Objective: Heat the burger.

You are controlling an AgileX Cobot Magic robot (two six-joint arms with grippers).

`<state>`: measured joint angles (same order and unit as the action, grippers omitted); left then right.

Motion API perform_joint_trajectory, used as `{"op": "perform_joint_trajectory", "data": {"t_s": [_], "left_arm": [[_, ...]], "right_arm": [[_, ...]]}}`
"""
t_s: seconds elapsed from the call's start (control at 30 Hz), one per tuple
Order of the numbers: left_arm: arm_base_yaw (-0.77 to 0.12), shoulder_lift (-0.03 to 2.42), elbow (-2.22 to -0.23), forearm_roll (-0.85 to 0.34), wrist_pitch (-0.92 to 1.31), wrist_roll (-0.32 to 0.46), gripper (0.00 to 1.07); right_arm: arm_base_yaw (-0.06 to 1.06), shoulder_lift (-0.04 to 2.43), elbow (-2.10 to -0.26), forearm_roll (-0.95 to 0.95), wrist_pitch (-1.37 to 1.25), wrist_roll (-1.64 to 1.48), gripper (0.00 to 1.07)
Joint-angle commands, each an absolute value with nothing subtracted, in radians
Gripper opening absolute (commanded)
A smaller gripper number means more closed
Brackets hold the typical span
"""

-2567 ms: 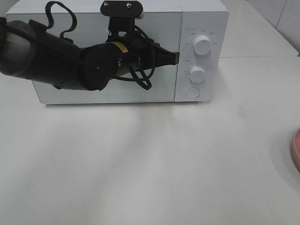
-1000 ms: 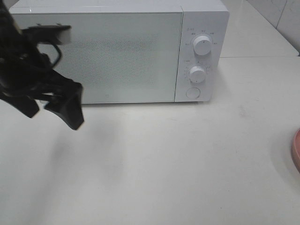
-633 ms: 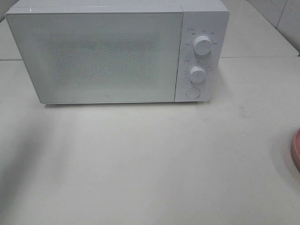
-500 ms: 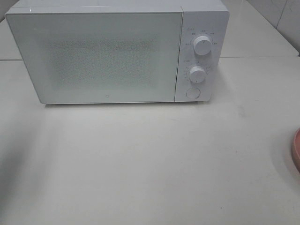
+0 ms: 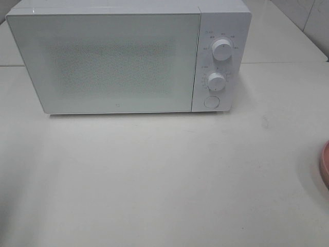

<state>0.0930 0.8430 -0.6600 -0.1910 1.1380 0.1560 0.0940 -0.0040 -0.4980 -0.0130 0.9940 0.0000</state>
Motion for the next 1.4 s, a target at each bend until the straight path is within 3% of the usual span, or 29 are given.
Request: {"op": "perform_joint_trajectory", "data": {"t_s": [0.03,0.17,1.03,1.4], "left_arm": [[0.096,0.786,-0.613,-0.186,1.127,0.160,0.98],[0.096,0.662,-0.525,-0.186,1.092,0.160,0.98],[0.096,-0.029,-0.524,-0.221,1.077,0.155,0.98],[0.096,-0.029,-0.522,-0.221,1.079,0.155,0.98]], "right_arm": [[0.086,-0.030,-0.497,-0.012,0.994,0.000,0.76],[0.086,-0.030,-0.497,-0.012,0.994,0.000,0.76],[0.086,-0.030,-0.497,-0.012,0.994,0.000,0.76],[0.086,-0.029,-0.497,-0.012,0.994,0.000,0.76]]}}
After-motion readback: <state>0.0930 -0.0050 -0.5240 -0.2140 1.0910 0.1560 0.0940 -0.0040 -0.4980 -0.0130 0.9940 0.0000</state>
